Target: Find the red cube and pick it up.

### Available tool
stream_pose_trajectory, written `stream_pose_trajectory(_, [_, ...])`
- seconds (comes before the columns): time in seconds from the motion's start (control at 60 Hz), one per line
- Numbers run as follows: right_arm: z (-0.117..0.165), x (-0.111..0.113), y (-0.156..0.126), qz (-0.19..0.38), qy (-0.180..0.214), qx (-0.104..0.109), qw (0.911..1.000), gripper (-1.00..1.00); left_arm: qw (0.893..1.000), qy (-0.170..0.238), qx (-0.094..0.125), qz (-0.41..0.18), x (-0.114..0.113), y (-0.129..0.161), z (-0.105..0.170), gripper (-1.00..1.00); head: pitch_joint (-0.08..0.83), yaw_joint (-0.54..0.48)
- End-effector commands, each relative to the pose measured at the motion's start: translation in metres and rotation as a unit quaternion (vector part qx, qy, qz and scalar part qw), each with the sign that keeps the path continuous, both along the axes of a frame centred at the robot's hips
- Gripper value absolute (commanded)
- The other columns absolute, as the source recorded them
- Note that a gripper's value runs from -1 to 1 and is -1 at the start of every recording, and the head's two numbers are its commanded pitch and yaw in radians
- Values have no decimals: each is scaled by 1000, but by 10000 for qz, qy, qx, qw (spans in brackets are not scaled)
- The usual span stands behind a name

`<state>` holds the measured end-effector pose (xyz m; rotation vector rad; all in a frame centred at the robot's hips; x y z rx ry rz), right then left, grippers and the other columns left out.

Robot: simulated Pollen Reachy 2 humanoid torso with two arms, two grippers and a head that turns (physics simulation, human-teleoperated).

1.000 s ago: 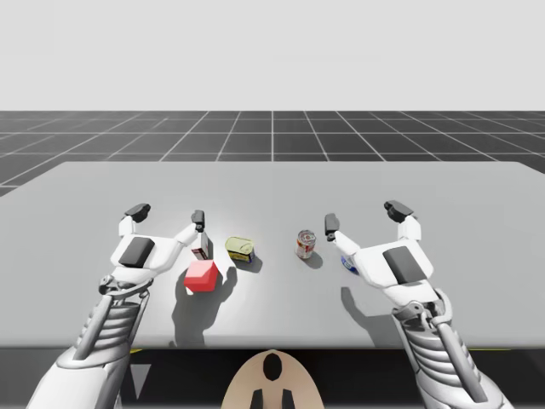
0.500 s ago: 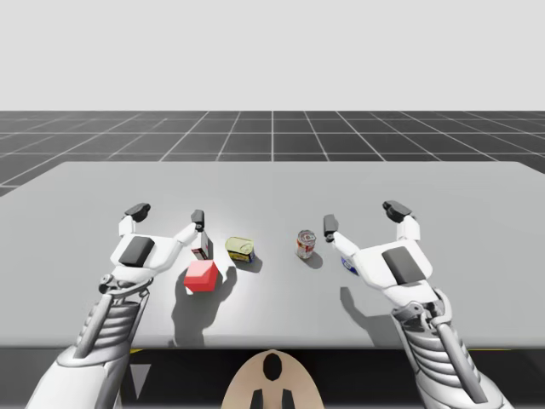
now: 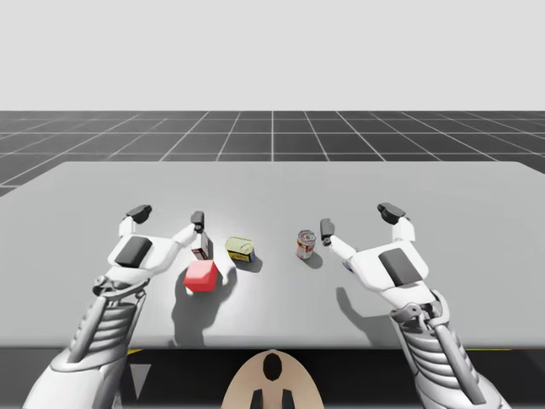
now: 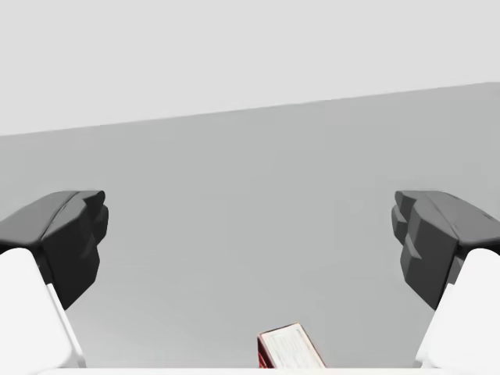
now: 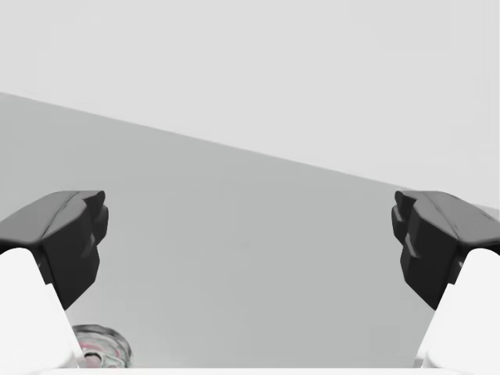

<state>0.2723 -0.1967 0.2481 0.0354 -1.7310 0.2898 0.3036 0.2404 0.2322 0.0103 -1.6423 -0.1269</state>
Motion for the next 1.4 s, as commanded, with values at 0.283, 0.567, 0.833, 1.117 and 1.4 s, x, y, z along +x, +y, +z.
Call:
stream_pose_trajectory(0.283, [-2, 0, -2, -11, 58, 24, 10000, -1000, 9933, 941, -409, -526, -81, -2, 4, -1000, 730, 344])
stream_pose_trajectory(0.567, [-2, 0, -1, -27, 55, 15, 10000, -1000, 9879, 1440, -434, -386, -116, -11, -50, -1000, 736, 348])
stream_pose_trajectory(0.833, [-3, 0, -1, -45, 39, 2, 10000, -1000, 9825, 1685, -597, -524, -109, -35, -90, -1000, 734, 342])
stream_pose_trajectory(1.117, [-3, 0, -2, -77, 8, -38, 10000, -1000, 9814, 1743, -660, -469, -83, -47, -101, -1000, 730, 334])
stream_pose_trajectory(1.4, [-4, 1, -1, -77, 4, -56, 10000, -1000, 9811, 1737, -772, -378, -65, -49, -101, -1000, 726, 326])
